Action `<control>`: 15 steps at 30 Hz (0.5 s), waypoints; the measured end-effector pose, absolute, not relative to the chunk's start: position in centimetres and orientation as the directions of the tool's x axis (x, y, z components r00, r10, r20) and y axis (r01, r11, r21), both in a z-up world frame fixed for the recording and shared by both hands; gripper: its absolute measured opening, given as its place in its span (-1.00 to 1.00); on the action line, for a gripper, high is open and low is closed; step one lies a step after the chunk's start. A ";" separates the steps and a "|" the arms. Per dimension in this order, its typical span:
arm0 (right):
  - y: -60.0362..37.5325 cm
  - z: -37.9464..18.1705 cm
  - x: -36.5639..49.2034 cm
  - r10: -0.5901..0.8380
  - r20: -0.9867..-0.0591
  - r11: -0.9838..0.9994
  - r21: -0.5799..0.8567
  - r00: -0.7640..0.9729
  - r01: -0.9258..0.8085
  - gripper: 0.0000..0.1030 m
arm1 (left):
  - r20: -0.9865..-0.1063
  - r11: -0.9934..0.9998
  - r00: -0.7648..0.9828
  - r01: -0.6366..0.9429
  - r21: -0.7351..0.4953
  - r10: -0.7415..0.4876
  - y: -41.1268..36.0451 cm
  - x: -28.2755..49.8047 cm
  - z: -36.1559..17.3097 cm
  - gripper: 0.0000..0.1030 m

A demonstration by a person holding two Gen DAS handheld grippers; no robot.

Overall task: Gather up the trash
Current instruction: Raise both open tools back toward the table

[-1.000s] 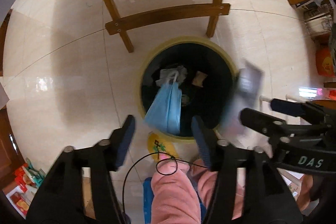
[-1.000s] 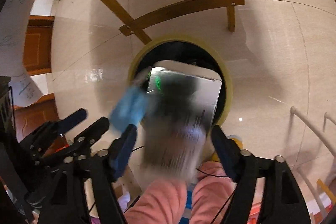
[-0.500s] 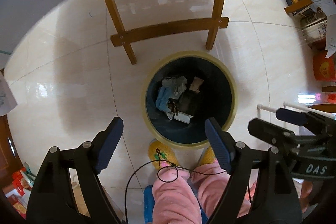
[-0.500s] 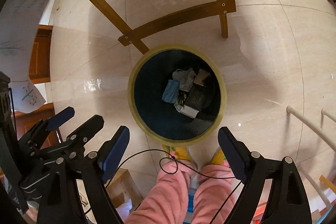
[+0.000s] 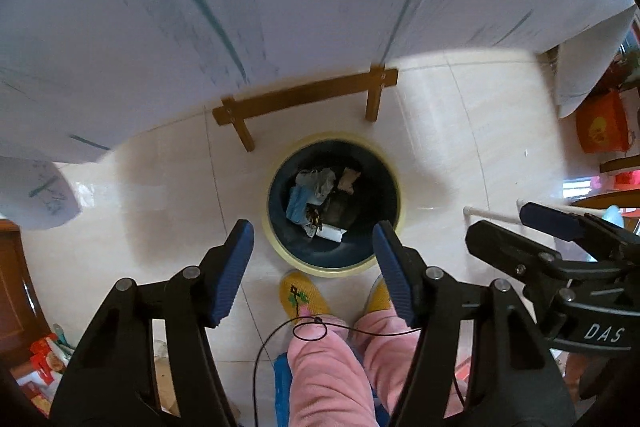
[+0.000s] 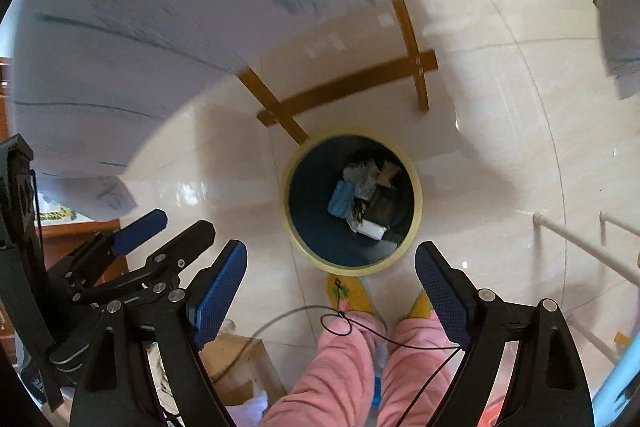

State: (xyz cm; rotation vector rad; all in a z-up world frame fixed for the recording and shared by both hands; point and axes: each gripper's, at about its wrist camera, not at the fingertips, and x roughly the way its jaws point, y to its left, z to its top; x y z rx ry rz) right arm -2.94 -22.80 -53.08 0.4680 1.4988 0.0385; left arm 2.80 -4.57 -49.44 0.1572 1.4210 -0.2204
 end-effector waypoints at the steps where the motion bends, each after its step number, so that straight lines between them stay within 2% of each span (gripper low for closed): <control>1: -23.0 -51.5 -3.0 0.302 -0.948 0.913 0.319 0.104 0.255 0.70 | -0.987 0.970 0.149 0.244 -0.023 -0.061 -4.8 2.7 -47.7 0.17; 11: -24.0 -35.5 -3.2 0.305 -0.916 0.922 0.353 0.261 0.161 0.70 | -0.942 0.974 0.286 0.192 -0.123 -0.176 -5.5 2.8 -32.0 0.16; 15: -24.2 -28.3 -2.9 0.302 -0.890 0.932 0.351 0.341 0.091 0.70 | -0.915 0.974 0.363 0.199 -0.107 -0.175 -5.9 2.9 -26.1 0.17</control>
